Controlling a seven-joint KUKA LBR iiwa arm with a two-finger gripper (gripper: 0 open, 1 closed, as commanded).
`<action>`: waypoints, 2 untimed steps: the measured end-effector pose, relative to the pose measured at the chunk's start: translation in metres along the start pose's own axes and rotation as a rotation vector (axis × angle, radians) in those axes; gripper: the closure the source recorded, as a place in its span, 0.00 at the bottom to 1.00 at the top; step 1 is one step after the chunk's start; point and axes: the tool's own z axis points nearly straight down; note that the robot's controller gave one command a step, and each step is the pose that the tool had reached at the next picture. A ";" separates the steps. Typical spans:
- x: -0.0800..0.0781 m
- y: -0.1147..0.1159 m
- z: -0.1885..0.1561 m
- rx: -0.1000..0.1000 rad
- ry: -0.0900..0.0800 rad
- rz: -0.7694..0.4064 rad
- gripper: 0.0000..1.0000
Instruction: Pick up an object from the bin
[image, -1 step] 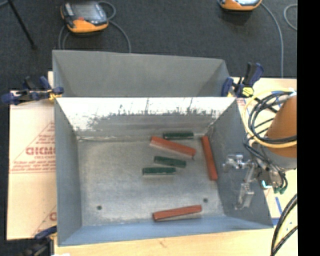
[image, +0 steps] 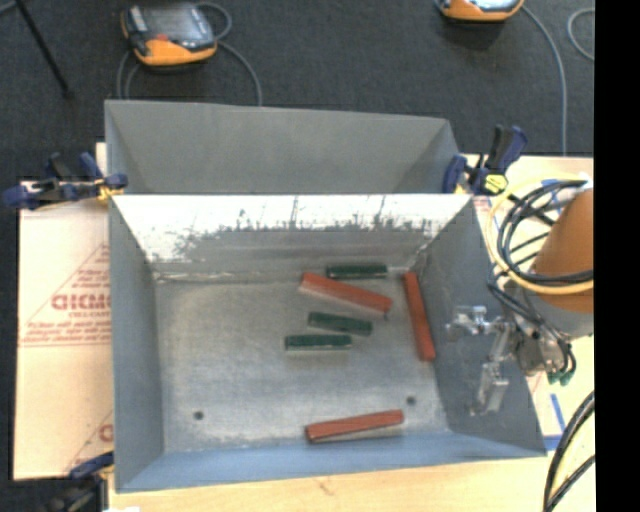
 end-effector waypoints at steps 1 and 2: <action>-0.014 0.028 0.060 0.002 -0.006 -0.016 0.00; -0.029 0.053 0.089 -0.004 0.007 0.006 0.00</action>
Offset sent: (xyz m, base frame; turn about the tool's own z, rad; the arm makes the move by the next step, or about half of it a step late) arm 0.0365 0.0595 -0.0786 0.0154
